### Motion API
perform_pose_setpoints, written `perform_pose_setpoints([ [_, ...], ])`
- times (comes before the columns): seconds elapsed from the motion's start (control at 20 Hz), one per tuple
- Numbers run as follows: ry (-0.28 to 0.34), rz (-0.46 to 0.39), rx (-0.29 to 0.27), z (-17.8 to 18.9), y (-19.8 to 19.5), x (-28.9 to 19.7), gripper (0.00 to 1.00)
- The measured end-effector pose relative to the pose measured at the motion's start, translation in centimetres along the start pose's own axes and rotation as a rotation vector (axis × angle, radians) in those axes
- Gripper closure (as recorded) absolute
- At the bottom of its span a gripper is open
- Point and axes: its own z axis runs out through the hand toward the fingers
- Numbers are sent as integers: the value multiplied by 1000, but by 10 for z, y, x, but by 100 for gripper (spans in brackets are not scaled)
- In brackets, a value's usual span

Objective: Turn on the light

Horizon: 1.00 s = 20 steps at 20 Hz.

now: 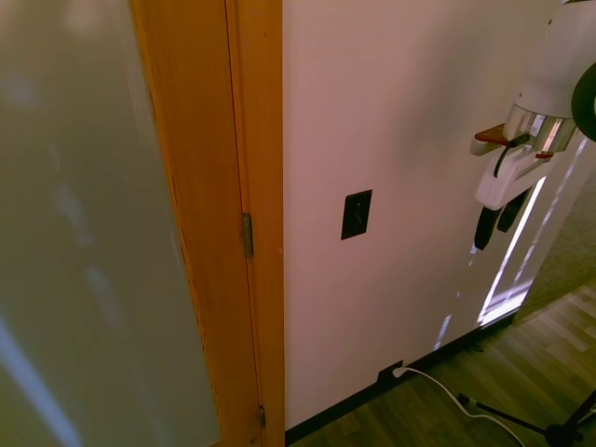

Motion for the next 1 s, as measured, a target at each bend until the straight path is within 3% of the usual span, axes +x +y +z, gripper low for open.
perform_pose_setpoints([
  [0.15,4,3,7,-3,-6,-1,0],
  [0.35,38,34,109,-5,-60,-9,0],
  [0.55,37,133,161,23,-101,19,0],
  [0.7,75,215,215,43,-118,42,0],
  [1.0,224,343,196,57,-146,56,0],
])
